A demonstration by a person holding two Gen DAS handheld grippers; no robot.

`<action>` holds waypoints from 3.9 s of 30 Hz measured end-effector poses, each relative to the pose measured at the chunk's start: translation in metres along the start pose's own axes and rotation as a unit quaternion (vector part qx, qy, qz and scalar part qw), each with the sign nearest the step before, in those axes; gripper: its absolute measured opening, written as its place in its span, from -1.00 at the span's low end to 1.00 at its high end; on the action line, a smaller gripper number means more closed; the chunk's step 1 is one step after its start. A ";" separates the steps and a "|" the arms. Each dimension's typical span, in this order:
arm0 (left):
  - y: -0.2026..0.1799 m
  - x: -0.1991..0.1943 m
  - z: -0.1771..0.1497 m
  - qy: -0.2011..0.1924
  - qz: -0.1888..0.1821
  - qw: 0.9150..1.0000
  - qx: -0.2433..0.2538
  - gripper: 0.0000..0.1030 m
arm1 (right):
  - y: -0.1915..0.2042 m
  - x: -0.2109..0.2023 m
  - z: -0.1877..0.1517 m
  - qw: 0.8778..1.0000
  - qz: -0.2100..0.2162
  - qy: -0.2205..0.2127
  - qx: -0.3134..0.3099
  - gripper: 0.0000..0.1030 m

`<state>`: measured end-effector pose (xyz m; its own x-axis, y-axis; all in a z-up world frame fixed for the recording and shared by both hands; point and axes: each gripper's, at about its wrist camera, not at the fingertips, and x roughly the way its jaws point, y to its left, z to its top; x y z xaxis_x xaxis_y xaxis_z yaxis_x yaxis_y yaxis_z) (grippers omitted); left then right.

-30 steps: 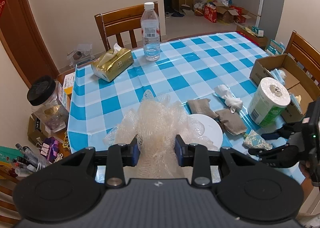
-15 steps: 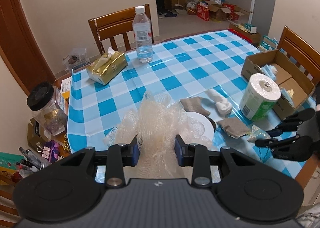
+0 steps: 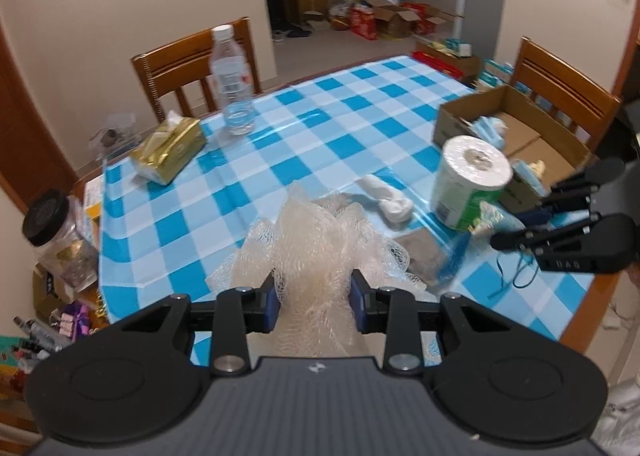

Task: Organize soft objects
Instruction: 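Carry the pouf toward the box while the right tool drops the blue sachet into it, then open the left tool to drop the mesh pouf into the box, then move both open tools away from the box back over the table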

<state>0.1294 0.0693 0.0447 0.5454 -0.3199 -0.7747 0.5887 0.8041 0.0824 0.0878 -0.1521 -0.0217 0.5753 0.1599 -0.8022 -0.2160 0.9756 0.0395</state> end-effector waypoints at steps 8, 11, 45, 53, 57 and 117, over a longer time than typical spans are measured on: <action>-0.041 -0.007 0.020 -0.007 -0.037 0.998 0.045 -0.36 | -0.031 -0.037 -0.005 0.999 -0.031 -0.025 0.004 -0.52; -0.062 -0.008 0.033 -0.015 -0.046 0.997 0.054 -0.36 | -0.059 -0.049 -0.009 0.998 -0.045 -0.031 0.013 -0.52; -0.302 0.103 0.201 -0.046 -0.075 0.995 0.056 -0.36 | -0.308 -0.062 -0.077 0.997 -0.035 -0.046 0.058 0.97; -0.338 0.146 0.243 -0.055 -0.092 0.992 0.070 -0.35 | -0.320 -0.076 -0.092 0.994 -0.038 -0.061 0.083 1.00; -0.353 0.170 0.259 -0.060 -0.090 0.992 0.070 0.21 | -0.327 -0.082 -0.096 0.992 -0.045 -0.069 0.096 1.00; -0.176 0.091 0.034 -0.013 0.014 1.000 -0.023 0.94 | -0.150 -0.035 -0.043 0.993 -0.076 -0.023 0.087 1.00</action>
<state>0.0959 -0.1185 -0.0188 0.5768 -0.3098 -0.7558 0.5454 0.8349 0.0740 0.0659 -0.3101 -0.0250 0.6268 0.0117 -0.7791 0.0139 0.9996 0.0262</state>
